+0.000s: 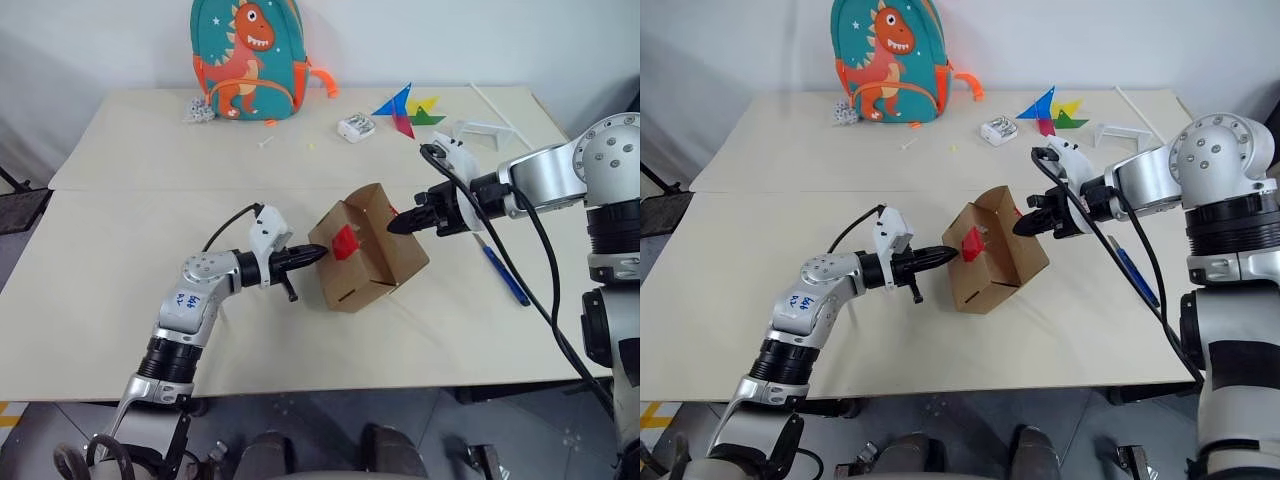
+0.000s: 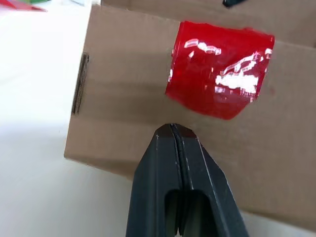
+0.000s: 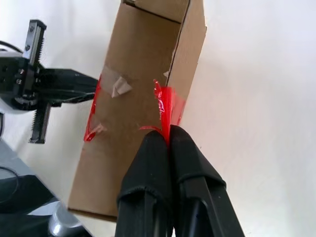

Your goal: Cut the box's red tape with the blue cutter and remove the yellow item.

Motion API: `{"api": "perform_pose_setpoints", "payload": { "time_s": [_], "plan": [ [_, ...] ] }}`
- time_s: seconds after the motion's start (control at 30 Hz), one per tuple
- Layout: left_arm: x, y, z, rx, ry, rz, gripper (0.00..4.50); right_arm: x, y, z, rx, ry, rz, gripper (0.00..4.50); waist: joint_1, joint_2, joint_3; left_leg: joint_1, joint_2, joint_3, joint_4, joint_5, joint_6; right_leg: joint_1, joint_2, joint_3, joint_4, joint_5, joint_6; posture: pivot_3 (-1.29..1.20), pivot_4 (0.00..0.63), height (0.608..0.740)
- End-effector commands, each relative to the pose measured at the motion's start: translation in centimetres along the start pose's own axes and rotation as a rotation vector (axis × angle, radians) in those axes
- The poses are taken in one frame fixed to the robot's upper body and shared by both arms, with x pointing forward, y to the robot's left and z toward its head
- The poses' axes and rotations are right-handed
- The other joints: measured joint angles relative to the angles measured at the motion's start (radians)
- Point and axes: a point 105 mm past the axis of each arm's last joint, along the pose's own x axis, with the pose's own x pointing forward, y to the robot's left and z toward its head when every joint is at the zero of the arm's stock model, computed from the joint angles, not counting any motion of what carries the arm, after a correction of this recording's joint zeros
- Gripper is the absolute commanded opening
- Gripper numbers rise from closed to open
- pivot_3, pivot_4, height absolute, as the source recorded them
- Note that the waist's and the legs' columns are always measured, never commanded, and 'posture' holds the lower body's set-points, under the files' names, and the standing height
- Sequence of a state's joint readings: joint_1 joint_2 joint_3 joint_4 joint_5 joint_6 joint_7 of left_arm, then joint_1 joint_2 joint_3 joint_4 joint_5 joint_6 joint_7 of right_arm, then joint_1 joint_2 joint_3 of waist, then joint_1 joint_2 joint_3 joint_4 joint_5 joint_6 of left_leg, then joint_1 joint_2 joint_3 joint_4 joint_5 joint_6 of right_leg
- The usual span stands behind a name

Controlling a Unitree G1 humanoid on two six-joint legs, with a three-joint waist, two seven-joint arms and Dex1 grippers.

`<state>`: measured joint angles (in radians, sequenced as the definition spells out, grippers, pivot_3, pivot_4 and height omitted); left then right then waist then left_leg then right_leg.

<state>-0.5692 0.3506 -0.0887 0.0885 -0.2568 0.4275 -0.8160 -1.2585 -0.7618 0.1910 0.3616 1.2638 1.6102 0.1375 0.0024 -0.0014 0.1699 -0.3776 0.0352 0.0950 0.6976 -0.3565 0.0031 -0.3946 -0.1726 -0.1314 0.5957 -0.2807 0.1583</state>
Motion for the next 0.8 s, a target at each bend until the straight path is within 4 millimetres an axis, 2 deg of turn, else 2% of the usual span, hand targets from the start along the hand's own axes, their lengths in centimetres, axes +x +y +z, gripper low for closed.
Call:
{"api": "perform_pose_setpoints", "payload": {
  "time_s": [0.03, 0.47, 0.8],
  "plan": [
    [0.3, -1.2, -1.7, -0.061, 0.040, -0.026, 0.00, -0.2, 1.5, 0.7, -0.079, -0.017, -0.009, 0.03, -0.002, 0.000, 0.000, 0.000, 0.000, 0.000, 0.000, 0.000, 0.000, 0.000, 0.000, 0.000, 0.000, 0.000, 0.000, 0.00, 0.150, 0.740],
    [0.5, -1.8, -2.5, -0.094, 0.061, -0.022, 0.00, -0.3, 3.9, -0.2, -0.196, -0.022, 0.013, 0.03, 0.020, 0.000, 0.000, -0.002, 0.000, 0.000, 0.000, 0.000, 0.000, -0.002, 0.000, -0.001, -0.001, 0.000, 0.000, 0.00, 0.150, 0.740],
    [0.4, -1.1, -1.8, -0.072, 0.056, -0.009, 0.00, 0.5, 2.7, -1.2, -0.141, -0.040, -0.037, 0.03, 0.020, 0.000, 0.000, -0.007, 0.000, -0.001, 0.002, 0.000, 0.001, -0.004, 0.000, -0.002, -0.003, 0.000, 0.000, 0.00, 0.150, 0.740]
  ]
}}
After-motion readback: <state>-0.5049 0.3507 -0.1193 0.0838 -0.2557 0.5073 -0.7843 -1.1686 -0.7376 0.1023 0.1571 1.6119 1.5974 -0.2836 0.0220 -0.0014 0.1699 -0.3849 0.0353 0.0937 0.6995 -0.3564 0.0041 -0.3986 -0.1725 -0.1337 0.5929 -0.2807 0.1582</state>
